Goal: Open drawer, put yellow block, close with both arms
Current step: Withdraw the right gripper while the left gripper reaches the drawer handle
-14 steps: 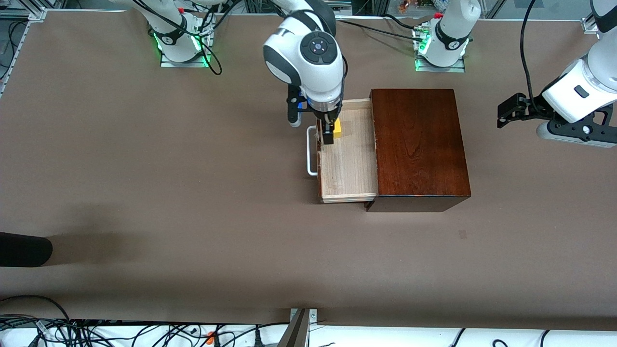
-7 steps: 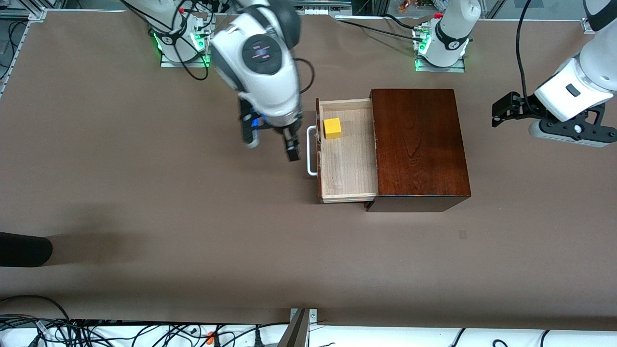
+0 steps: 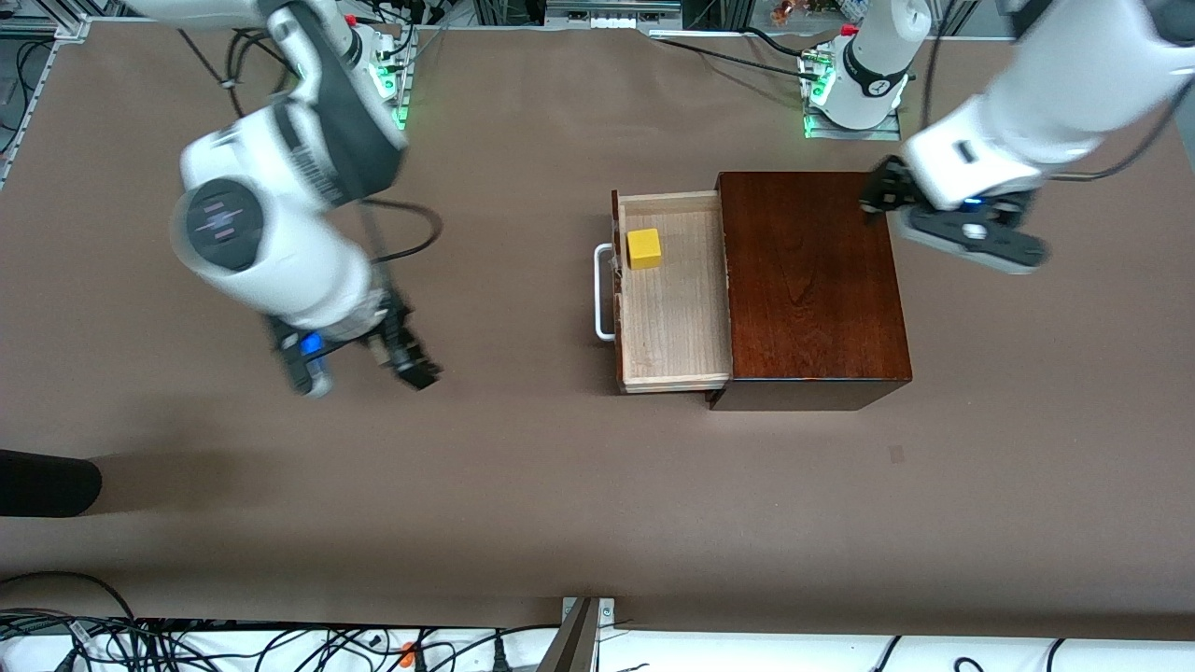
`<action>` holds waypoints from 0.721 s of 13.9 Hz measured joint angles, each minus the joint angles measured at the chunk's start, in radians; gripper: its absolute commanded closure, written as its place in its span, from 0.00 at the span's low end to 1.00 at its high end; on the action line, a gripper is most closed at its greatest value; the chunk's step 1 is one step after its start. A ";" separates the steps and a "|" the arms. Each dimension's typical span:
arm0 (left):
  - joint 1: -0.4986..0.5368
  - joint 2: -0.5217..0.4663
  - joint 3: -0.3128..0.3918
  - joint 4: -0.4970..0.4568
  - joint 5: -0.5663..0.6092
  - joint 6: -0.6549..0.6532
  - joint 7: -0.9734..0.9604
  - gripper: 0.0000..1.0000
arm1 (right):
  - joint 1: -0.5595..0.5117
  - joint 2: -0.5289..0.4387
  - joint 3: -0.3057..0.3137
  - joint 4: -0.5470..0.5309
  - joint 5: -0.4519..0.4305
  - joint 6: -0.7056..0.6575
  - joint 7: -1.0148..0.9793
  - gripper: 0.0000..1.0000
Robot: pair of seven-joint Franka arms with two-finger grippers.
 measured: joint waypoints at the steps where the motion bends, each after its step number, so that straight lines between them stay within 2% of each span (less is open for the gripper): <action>1: -0.002 0.015 -0.034 0.000 0.000 0.001 0.000 0.00 | -0.032 -0.002 -0.006 -0.003 0.005 -0.012 -0.105 0.00; 4: -0.004 0.077 -0.165 0.021 0.000 0.018 0.005 0.00 | -0.098 -0.059 -0.055 -0.083 0.014 -0.024 -0.477 0.00; 7: -0.010 0.174 -0.324 0.065 0.000 0.059 0.041 0.00 | -0.159 -0.193 -0.137 -0.232 0.027 -0.023 -0.876 0.00; 8: -0.019 0.202 -0.353 0.070 0.003 0.092 0.087 0.00 | -0.166 -0.239 -0.179 -0.270 0.029 -0.023 -1.002 0.00; 10: -0.061 0.247 -0.365 0.074 0.023 0.159 0.220 0.00 | -0.173 -0.321 -0.257 -0.311 0.032 -0.046 -1.219 0.00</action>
